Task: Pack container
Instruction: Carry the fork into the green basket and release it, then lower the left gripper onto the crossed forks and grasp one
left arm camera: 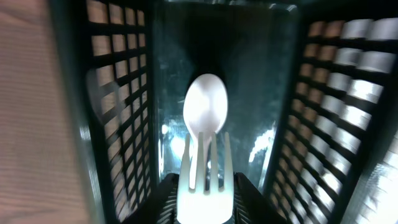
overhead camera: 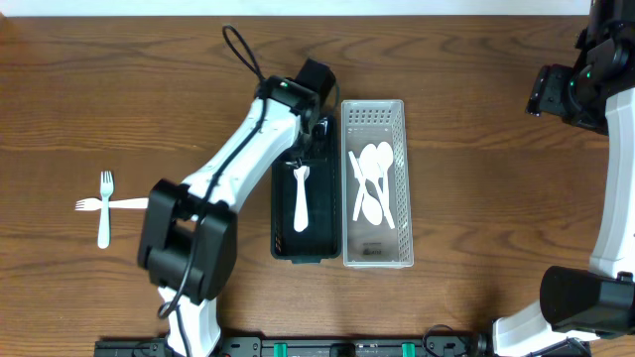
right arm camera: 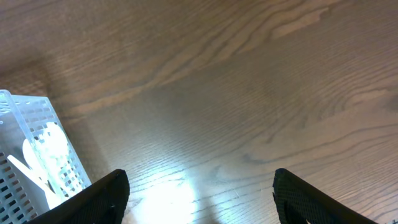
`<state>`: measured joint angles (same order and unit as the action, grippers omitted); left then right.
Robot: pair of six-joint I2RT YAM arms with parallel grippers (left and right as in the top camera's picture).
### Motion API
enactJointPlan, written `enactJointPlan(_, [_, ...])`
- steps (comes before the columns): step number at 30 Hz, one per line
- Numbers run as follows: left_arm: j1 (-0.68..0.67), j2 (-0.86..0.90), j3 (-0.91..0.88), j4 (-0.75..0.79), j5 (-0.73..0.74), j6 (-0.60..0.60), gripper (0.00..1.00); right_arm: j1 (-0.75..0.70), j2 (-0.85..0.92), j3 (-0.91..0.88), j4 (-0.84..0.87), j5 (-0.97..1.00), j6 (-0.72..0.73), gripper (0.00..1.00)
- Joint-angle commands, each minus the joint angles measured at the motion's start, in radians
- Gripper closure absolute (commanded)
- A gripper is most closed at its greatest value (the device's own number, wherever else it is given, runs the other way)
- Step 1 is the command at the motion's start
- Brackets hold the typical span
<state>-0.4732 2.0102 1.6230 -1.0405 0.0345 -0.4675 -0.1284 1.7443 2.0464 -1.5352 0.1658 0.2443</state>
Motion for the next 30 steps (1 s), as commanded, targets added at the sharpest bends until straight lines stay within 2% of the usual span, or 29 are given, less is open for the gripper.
enactJointPlan(1, [0.001, 0.016, -0.003, -0.006, -0.019, 0.014, 0.71, -0.007, -0.014, 0.001, -0.003, 0.002, 0.001, 0.23])
enactJointPlan(3, [0.001, 0.013, -0.003, 0.003, -0.019, 0.032, 0.70, -0.007, -0.014, 0.001, -0.003, 0.002, 0.001, 0.23])
enactJointPlan(5, [0.001, 0.003, -0.003, 0.010, -0.020, 0.060, 0.64, -0.007, -0.014, 0.001, -0.003, 0.002, 0.001, 0.23])
enactJointPlan(9, [0.001, -0.046, -0.001, 0.013, -0.029, 0.147, 0.36, -0.007, -0.014, 0.001, -0.001, 0.002, -0.007, 0.23])
enactJointPlan(13, [0.001, -0.135, 0.001, 0.008, -0.041, 0.243, 0.32, -0.008, -0.014, 0.001, 0.001, 0.002, -0.007, 0.23])
enactJointPlan(16, [0.002, -0.241, 0.001, -0.016, -0.144, 0.251, 0.32, -0.009, -0.014, 0.001, 0.001, 0.002, -0.011, 0.23])
enactJointPlan(21, [0.061, -0.420, 0.001, -0.079, -0.290, 0.254, 0.19, -0.009, -0.014, 0.001, 0.002, 0.002, -0.014, 0.22])
enactJointPlan(26, [0.251, -0.528, 0.001, -0.193, -0.294, 0.258, 0.17, -0.009, -0.014, 0.001, 0.001, 0.002, -0.014, 0.23])
enactJointPlan(30, [0.452, -0.533, -0.012, -0.267, -0.289, 0.257, 0.14, -0.009, -0.014, 0.001, 0.003, 0.002, -0.014, 0.22])
